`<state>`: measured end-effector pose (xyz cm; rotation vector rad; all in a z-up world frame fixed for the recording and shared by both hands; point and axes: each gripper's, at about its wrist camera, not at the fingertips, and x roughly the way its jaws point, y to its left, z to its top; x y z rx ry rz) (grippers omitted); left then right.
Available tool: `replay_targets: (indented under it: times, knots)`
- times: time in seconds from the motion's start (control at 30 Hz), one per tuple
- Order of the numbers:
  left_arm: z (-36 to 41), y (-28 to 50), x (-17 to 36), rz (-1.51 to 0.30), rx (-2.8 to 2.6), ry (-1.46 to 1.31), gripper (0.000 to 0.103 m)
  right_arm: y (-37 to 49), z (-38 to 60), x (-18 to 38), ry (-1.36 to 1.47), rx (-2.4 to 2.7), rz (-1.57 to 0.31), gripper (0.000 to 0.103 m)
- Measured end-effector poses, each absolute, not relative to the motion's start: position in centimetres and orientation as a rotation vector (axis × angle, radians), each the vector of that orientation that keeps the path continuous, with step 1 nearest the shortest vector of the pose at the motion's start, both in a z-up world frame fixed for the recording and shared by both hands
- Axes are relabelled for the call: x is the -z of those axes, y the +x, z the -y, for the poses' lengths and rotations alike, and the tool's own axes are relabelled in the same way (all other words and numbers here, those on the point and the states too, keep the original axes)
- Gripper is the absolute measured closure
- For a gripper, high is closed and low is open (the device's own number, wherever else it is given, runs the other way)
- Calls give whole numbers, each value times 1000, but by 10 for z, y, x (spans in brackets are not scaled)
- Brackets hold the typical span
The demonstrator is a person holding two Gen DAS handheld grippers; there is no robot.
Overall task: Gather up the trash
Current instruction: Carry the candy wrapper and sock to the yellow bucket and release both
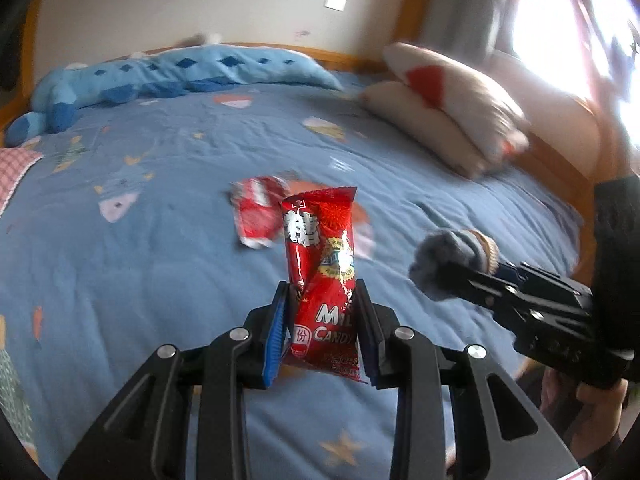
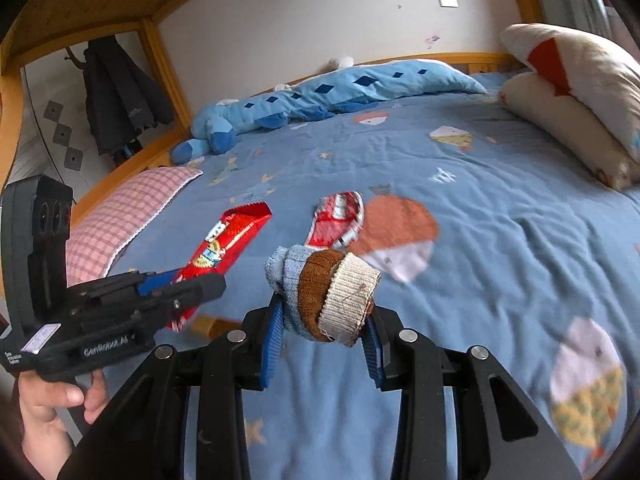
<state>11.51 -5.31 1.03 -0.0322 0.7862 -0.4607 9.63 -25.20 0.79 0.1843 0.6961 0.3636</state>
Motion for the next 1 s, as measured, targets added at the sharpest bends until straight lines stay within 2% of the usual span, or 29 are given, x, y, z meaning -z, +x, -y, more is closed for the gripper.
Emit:
replay_targets:
  times: [0.47,1.0]
  knots:
    - [159,32,5,-813,684,63,70,-20,355,3,298,-176,-649,69]
    - [347,-64,37,-896,1119,226,70,-199,506,34,473,279,-608,69]
